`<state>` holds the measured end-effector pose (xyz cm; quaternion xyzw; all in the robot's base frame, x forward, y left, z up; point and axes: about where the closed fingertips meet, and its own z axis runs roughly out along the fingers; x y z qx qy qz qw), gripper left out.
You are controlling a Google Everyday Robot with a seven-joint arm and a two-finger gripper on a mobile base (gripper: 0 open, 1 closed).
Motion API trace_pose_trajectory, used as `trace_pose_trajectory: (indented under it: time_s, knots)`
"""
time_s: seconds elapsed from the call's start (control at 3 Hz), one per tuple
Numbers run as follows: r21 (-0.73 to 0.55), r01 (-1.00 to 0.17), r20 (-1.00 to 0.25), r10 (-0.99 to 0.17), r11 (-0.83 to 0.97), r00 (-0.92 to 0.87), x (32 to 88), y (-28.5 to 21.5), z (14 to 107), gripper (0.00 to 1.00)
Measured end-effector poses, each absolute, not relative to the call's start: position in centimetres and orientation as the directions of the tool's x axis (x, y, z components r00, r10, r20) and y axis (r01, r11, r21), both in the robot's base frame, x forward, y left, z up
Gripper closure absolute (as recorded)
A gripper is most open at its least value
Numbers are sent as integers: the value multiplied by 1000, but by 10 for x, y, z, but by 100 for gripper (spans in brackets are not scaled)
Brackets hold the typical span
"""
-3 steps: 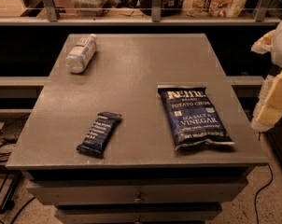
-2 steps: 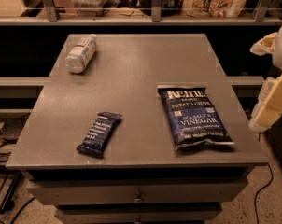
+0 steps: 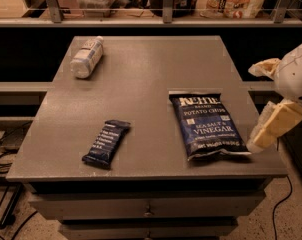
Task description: Move blue chip bag near blue plastic bottle
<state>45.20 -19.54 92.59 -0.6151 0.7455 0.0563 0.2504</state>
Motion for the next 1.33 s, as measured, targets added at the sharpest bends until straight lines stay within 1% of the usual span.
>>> trace_pose_trajectory:
  time_s: [0.33, 1.0, 1.33]
  knots:
    - [-205, -956, -453, -886, 209, -97, 460, -178, 897, 0]
    - [-145, -967, -429, -894, 207, -127, 474, -164, 849, 0]
    - [-114, -972, -412, -900, 206, -143, 476, -160, 839, 15]
